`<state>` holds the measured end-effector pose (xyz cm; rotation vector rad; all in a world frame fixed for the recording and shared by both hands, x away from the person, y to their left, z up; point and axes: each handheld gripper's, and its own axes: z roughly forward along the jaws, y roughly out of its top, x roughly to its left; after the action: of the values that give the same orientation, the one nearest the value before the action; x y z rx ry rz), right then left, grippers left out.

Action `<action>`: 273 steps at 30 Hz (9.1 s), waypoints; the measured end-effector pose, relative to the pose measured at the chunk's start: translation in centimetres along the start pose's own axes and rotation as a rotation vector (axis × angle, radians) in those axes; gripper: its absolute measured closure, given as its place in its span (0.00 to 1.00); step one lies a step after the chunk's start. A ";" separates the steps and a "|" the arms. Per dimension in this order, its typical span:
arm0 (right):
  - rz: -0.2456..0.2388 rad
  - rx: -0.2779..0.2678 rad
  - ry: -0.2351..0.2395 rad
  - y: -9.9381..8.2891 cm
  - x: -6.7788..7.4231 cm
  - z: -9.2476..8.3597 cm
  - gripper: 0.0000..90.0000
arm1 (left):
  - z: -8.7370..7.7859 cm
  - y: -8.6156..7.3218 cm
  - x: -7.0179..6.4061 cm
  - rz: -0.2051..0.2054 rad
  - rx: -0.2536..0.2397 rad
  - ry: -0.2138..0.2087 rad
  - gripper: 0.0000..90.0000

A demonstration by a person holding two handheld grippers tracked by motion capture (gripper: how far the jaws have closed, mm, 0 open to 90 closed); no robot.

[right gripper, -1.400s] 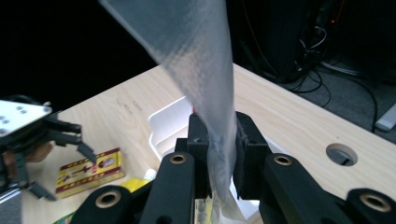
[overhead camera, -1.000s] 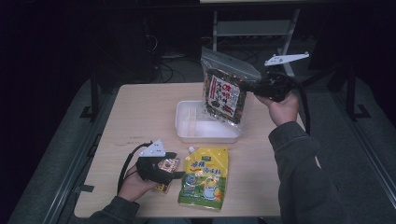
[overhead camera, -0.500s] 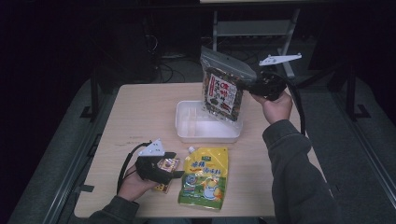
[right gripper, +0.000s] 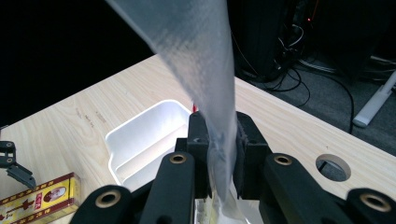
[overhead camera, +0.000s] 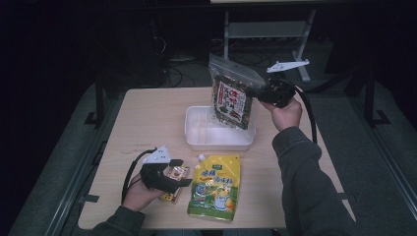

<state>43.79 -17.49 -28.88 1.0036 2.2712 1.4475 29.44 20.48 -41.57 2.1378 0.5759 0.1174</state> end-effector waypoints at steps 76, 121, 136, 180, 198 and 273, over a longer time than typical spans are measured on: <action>0.119 0.037 0.034 -5.1 -1.5 -1.4 0.58 | 0.2 -0.3 0.2 -0.014 0.009 0.006 0.22; 0.137 0.165 0.141 -11.1 3.9 -3.4 0.36 | 0.7 -0.3 -0.4 0.001 0.044 0.011 0.20; 0.146 0.283 0.178 -12.2 4.7 -0.4 0.37 | 1.2 -0.2 -0.6 0.000 0.052 0.004 0.21; 0.234 0.478 0.224 -16.6 5.5 6.7 0.72 | 1.2 -0.2 -0.5 -0.006 0.046 -0.003 0.21; 0.296 0.449 0.301 -16.7 4.9 6.6 1.00 | 1.3 -0.3 -0.4 -0.013 0.051 -0.002 0.21; 0.119 0.202 0.479 -9.1 7.9 -1.6 0.82 | 2.2 -0.2 0.0 -0.102 -0.069 -0.342 0.92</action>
<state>33.45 -15.71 -35.03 0.9378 2.7836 1.6804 30.01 18.90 -43.01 1.9983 0.4697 -0.2763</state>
